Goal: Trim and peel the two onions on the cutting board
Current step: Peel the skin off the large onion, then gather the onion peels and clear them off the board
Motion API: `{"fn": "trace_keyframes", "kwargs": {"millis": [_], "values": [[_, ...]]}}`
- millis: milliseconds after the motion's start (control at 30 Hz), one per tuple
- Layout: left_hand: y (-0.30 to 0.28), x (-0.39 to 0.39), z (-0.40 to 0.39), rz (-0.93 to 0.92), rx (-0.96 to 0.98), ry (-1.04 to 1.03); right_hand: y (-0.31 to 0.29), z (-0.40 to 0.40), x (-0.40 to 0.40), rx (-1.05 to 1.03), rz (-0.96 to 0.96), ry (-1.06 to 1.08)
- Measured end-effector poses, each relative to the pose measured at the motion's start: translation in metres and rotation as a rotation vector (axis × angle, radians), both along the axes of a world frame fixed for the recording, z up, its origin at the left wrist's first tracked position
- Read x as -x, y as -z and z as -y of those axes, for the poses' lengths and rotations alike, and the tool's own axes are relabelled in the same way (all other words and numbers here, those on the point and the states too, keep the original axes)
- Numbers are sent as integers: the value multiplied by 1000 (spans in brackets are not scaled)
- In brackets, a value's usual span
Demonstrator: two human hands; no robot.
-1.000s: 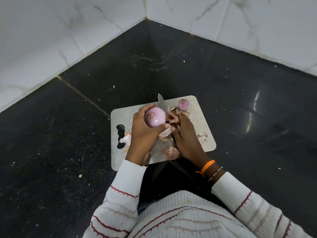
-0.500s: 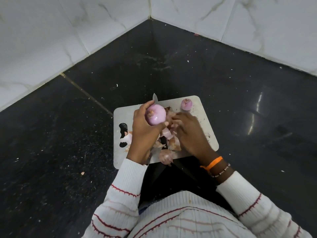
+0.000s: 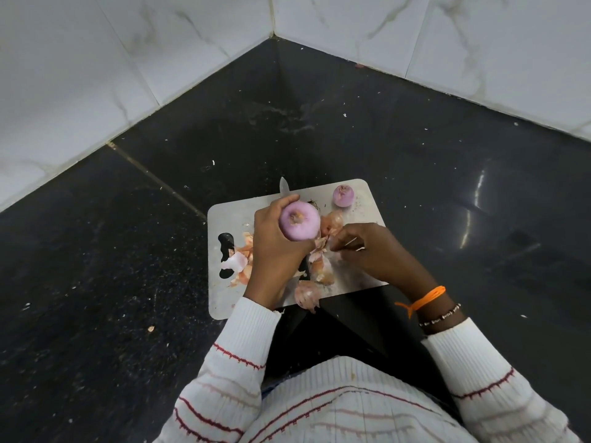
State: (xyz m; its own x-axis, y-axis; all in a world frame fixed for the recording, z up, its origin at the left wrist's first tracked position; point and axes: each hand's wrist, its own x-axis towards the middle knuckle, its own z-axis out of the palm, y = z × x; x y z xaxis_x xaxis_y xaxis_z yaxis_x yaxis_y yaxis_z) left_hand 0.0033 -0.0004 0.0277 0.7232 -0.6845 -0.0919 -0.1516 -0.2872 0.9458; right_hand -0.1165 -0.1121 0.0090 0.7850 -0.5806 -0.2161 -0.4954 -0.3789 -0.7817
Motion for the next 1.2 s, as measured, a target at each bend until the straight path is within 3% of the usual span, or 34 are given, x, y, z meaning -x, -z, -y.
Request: {"fn": "trace_keyframes", "kwargs": {"millis": [133,233,367,500,633,933,1033,1200], "values": [[1,2,0,43,13,23,-5,-5,-8,-34,206,82],[2,7,4,53,25,43,-11,-5,-10,-213,355,80],[0,17,10,66,26,107,-9,-5,-7,-232,322,71],[-3,18,13,42,14,189,-2,0,0,-263,358,198],[-1,12,11,136,19,169,6,13,7,54,237,381],[15,-4,-1,294,-329,91,27,9,5,489,-108,336],[16,-5,-3,372,-468,80,12,-1,-4,544,41,304],[18,-1,-3,463,-594,129,18,-25,-19,401,195,132]]}}
